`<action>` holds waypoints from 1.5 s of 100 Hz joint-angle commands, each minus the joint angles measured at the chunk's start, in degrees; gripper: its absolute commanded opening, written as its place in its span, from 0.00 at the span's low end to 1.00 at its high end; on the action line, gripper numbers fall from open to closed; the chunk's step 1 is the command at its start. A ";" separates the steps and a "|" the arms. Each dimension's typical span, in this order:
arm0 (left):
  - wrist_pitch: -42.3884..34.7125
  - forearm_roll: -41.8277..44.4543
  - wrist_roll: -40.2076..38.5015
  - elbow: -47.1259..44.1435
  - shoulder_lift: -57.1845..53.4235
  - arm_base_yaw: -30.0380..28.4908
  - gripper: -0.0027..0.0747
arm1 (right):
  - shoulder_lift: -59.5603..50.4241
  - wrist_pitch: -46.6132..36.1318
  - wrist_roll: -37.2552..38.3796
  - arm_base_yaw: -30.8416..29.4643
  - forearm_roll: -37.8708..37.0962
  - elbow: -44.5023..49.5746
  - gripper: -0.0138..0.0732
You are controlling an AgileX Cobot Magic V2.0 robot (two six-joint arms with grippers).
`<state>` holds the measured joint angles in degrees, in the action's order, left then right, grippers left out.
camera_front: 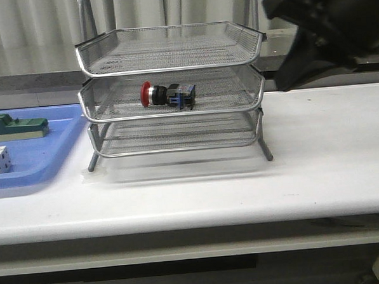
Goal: Place button on rack with both arms
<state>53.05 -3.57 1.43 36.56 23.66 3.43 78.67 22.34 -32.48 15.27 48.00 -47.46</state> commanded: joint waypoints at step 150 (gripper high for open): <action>-3.64 -0.82 -0.44 1.52 0.46 -0.12 0.01 | -40.37 0.37 -0.43 -12.03 -10.46 8.50 0.09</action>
<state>53.05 -3.57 1.43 36.56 23.66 3.43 38.59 26.50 -32.48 3.65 36.75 -37.57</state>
